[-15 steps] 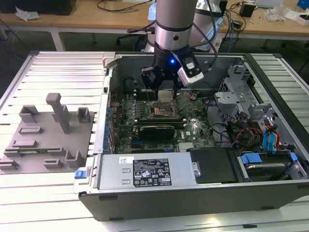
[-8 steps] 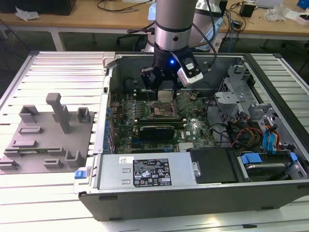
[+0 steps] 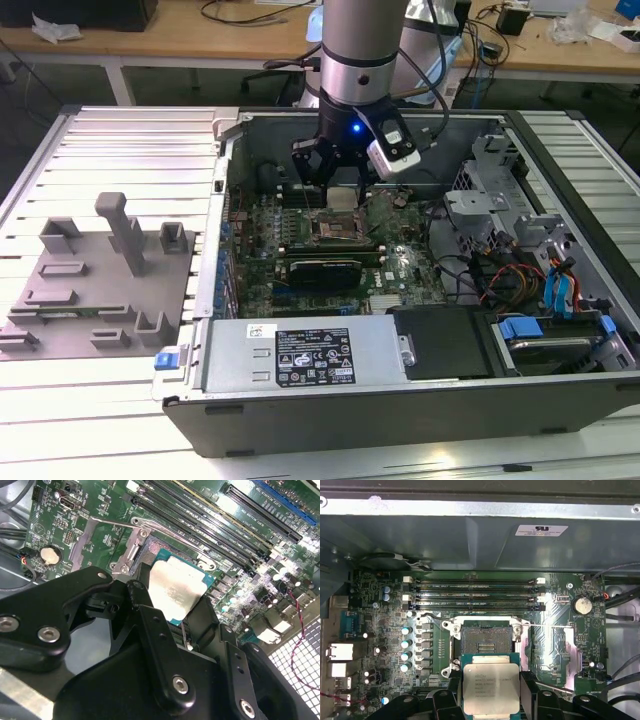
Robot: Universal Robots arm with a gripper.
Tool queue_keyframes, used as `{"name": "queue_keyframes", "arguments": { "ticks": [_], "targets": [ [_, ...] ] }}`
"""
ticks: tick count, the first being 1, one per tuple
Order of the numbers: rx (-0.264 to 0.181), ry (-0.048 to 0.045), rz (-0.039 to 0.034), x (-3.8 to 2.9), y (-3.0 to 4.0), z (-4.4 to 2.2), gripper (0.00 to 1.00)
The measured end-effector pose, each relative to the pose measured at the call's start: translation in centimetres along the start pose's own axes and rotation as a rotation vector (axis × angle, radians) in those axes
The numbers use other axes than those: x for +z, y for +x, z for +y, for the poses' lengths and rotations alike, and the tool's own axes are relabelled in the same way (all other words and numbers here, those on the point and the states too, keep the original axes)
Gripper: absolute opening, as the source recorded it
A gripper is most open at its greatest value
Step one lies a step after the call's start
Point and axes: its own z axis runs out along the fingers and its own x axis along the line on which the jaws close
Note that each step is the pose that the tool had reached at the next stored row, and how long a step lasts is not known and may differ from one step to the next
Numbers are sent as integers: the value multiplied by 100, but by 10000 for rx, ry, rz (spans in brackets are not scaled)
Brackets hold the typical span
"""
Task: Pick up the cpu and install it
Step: 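Place the cpu into insertion slot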
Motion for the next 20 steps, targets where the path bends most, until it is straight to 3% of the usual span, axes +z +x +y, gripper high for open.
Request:
{"name": "queue_keyframes", "arguments": {
  "ticks": [3,10,11,13,14,16,20],
  "targets": [
    [10,1,-1,0,0,0,55],
    [1137,25,-74,3,0,0,55],
    [1520,35,-98,4,0,0,55],
    [1877,43,-121,5,0,0,55],
    [2478,58,-160,6,0,0,55],
    [3253,76,-209,7,0,-1,55],
    [4032,94,-259,9,0,-1,55]
  ]
}}
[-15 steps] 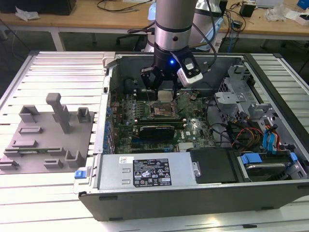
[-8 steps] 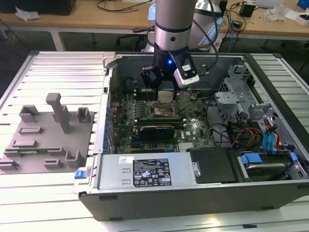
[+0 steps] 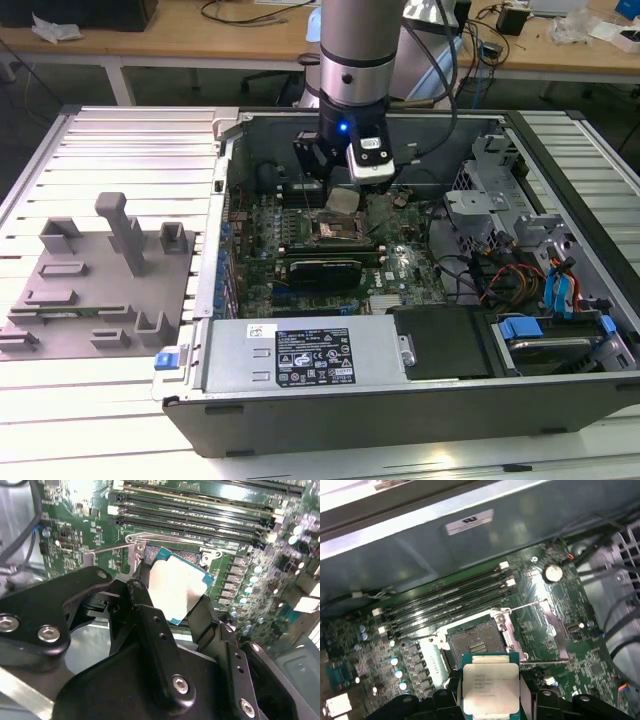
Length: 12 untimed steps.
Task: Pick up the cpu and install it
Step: 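Place the cpu into insertion slot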
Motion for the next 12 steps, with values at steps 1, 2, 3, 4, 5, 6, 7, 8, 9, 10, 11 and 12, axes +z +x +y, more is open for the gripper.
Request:
{"name": "queue_keyframes", "arguments": {
  "ticks": [1,2,3,4,5,6,7,8,9,10,11,12],
  "targets": [
    [215,4,-14,1,0,0,55],
    [372,8,-24,1,0,0,55],
    [541,12,-34,2,0,0,55],
    [781,18,-50,2,0,0,55],
    [963,22,-62,2,0,0,55],
    [1219,28,-78,3,0,0,55],
    [1518,36,-97,4,0,0,55],
    [1753,40,-112,5,0,0,55],
    [1926,44,-124,5,0,0,55],
    [2124,49,-136,5,0,0,55],
    [2318,53,-149,6,0,0,55],
    [2537,59,-163,6,0,0,55]
  ]
}}
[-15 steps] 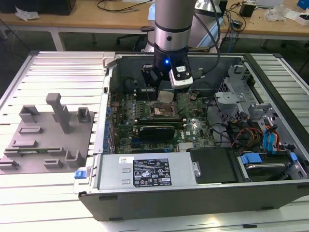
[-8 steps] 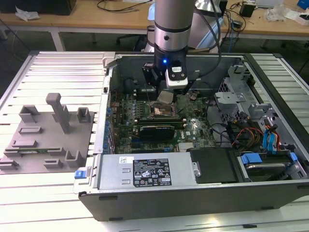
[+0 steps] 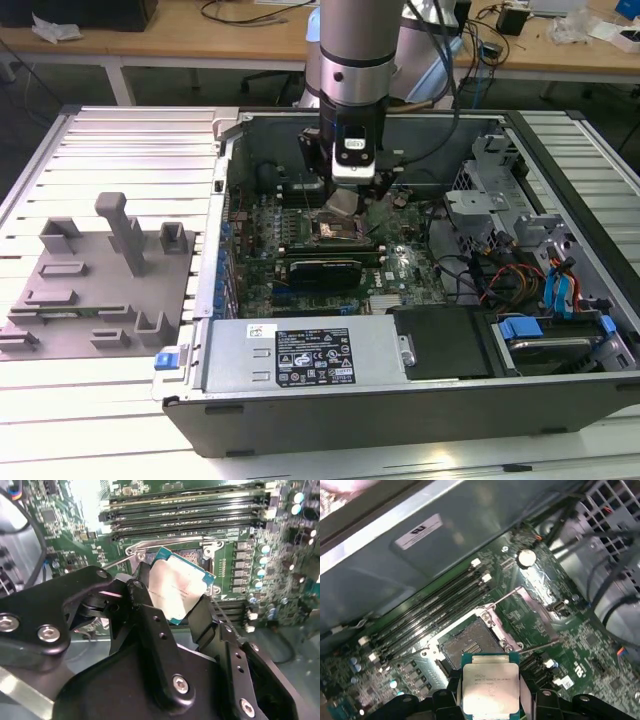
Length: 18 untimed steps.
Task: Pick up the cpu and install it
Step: 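Place the cpu into insertion slot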
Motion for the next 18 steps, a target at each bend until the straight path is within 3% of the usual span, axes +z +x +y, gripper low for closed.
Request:
{"name": "queue_keyframes", "arguments": {
  "ticks": [18],
  "targets": [
    [4031,95,-259,10,0,-1,55]
  ]
}}
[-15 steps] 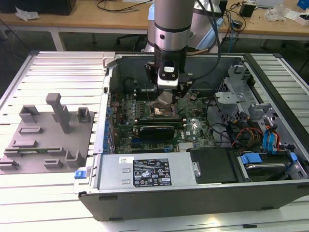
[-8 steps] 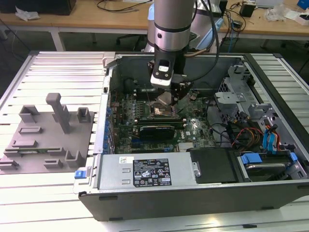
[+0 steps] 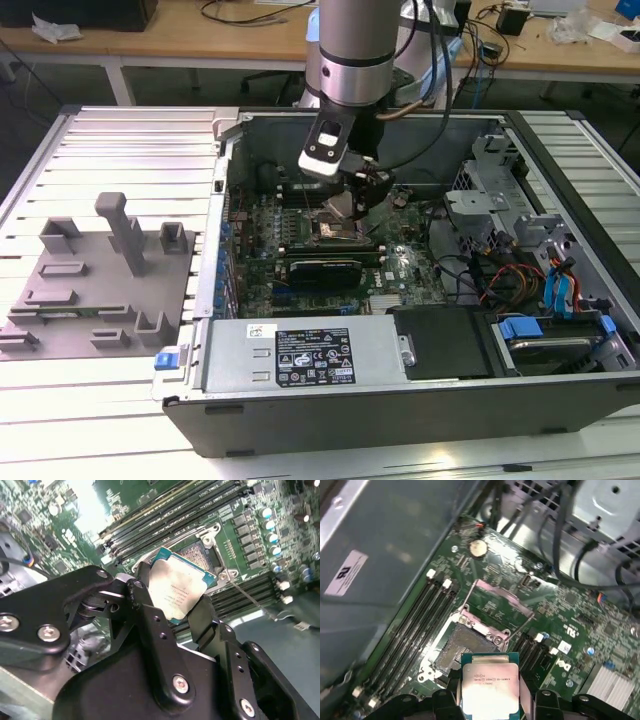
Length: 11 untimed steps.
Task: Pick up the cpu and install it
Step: 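Place the cpu into insertion slot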
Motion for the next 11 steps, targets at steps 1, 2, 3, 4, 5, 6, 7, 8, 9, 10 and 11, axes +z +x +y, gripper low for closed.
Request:
{"name": "queue_keyframes", "arguments": {
  "ticks": [1,2,3,4,5,6,7,8,9,10,11],
  "targets": [
    [224,4,-14,1,0,0,55],
    [380,8,-24,1,0,0,55],
    [634,14,-40,2,0,0,55],
    [810,18,-52,2,0,0,55],
    [1030,24,-66,3,0,0,55],
    [1213,28,-78,3,0,0,55],
    [1601,37,-103,4,0,0,55],
    [1823,42,-117,5,0,0,55],
    [1996,46,-127,6,0,0,55],
    [2228,52,-143,6,0,0,55],
    [2417,56,-155,7,0,0,55]
  ]
}}
